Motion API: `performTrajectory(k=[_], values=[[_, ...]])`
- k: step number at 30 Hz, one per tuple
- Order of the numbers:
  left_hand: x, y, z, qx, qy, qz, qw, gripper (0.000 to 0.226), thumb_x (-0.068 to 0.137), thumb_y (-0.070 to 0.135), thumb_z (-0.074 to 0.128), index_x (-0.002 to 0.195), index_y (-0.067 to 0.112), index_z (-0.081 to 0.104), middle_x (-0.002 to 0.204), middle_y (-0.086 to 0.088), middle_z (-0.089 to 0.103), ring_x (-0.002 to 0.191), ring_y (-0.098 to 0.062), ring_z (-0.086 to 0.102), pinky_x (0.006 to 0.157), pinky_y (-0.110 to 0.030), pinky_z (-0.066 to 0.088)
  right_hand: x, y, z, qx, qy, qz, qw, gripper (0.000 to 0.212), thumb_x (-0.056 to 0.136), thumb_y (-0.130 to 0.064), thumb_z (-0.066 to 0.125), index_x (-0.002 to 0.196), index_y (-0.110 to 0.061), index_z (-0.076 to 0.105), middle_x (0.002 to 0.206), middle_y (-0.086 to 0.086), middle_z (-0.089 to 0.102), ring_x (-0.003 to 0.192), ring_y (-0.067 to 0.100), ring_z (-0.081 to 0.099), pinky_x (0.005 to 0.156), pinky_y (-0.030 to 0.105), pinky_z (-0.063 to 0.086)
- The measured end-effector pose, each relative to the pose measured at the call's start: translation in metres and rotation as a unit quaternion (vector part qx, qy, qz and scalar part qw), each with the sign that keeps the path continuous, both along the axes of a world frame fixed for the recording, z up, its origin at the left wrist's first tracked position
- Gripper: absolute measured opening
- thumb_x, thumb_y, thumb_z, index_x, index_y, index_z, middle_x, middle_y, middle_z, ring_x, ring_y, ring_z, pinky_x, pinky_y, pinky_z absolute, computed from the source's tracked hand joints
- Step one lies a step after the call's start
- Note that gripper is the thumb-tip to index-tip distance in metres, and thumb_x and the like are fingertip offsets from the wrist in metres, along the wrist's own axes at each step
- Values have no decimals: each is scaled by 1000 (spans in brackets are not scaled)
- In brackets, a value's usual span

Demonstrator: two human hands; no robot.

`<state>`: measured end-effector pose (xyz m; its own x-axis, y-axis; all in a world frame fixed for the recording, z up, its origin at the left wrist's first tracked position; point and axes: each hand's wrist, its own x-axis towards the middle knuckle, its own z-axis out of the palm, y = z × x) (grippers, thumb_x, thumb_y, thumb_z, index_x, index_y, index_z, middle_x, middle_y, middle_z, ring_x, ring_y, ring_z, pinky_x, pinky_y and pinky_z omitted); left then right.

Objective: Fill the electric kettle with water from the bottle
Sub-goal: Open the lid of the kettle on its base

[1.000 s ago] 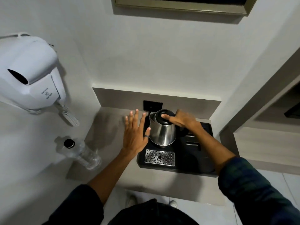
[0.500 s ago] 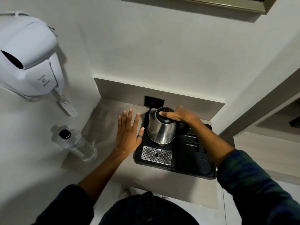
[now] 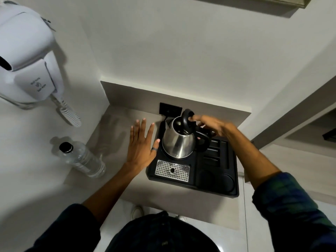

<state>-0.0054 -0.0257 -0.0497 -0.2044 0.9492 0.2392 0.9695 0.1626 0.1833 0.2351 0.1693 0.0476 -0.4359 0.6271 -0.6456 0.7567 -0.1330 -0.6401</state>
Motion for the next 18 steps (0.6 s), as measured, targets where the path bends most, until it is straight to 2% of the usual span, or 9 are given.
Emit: performTrajectory(k=[1,2,4,6,9,12,15,18], values=[[1,-1,-1,4,-2,0,1000,71,102,49,41,163,16,23,171,-22,13,159,-43,7,129,-57,12,6,1,-2,-2,1,5,1000,55,89,-79,53,110,-29,64,116,1,66,112,26,64,101,46,48],[1,-2,-1,6,-6,1,1000,72,102,49,42,163,16,22,172,-21,12,159,-42,6,129,-56,11,11,1,-3,-11,6,5,1000,69,82,-86,53,119,-28,64,116,4,69,110,28,68,100,47,50],[2,-6,-2,5,-14,5,1000,74,102,48,44,164,16,21,172,-21,10,160,-41,4,130,-56,10,19,1,-8,-36,26,9,999,86,70,-93,56,124,-26,66,106,7,80,92,26,80,81,39,62],[2,-12,-3,-3,-22,11,1000,75,102,47,47,165,16,20,172,-21,9,160,-41,3,130,-56,9,20,0,-13,-54,53,2,997,83,66,-88,65,116,-23,72,96,4,82,76,24,80,66,33,64],[1,-22,-6,-11,-25,32,999,75,102,47,49,165,16,22,172,-21,10,160,-41,3,130,-56,9,15,-4,-25,-47,92,-39,994,75,66,-78,71,107,-15,74,91,7,74,66,22,71,69,35,62],[-4,-33,-8,-11,-22,56,998,75,102,47,50,164,17,22,172,-20,11,159,-40,3,129,-53,6,12,-7,-30,-45,125,-97,986,74,66,-76,72,107,-14,66,78,4,76,65,21,71,64,33,61],[-8,-43,-11,-14,-16,70,997,75,101,46,53,164,17,23,172,-20,13,159,-42,6,128,-52,6,11,-10,-24,-56,180,-144,971,66,65,-71,71,104,-21,54,75,9,74,60,22,70,58,32,58],[-13,-52,-15,-5,-23,80,996,75,101,45,55,163,17,24,172,-20,14,159,-43,8,128,-52,7,6,-20,-18,-27,207,-133,969,60,67,-79,62,104,-32,63,82,10,70,62,19,67,60,31,54]])
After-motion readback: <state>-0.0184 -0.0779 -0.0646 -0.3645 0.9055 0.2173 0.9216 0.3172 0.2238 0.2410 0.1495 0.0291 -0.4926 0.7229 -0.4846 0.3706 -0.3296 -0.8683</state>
